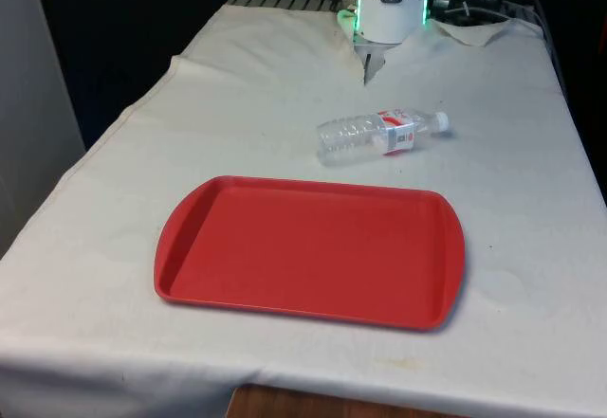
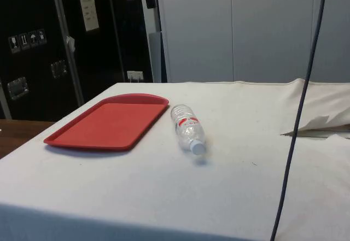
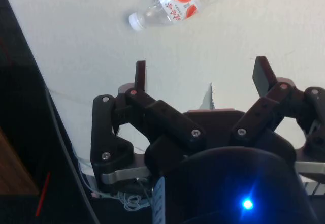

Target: Place the bottle upright on the tray.

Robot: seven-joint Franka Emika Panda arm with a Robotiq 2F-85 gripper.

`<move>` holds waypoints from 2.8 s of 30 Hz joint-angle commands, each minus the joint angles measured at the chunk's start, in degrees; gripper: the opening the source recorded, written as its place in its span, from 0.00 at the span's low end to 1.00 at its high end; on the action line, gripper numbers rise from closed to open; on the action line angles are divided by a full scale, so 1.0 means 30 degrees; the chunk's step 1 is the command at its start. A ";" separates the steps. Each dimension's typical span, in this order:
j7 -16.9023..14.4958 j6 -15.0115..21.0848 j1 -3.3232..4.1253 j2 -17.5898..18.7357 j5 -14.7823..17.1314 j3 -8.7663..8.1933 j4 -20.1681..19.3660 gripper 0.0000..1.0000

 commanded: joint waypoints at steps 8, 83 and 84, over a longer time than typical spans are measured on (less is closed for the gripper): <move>0.0477 0.0458 0.0019 -0.1222 -0.0115 0.0248 -0.1509 1.00; 0.3075 0.9148 -0.0038 -0.6436 -0.1241 0.3189 -1.2872 1.00; 0.3056 0.9339 -0.0038 -0.6303 -0.1241 0.3189 -1.2949 1.00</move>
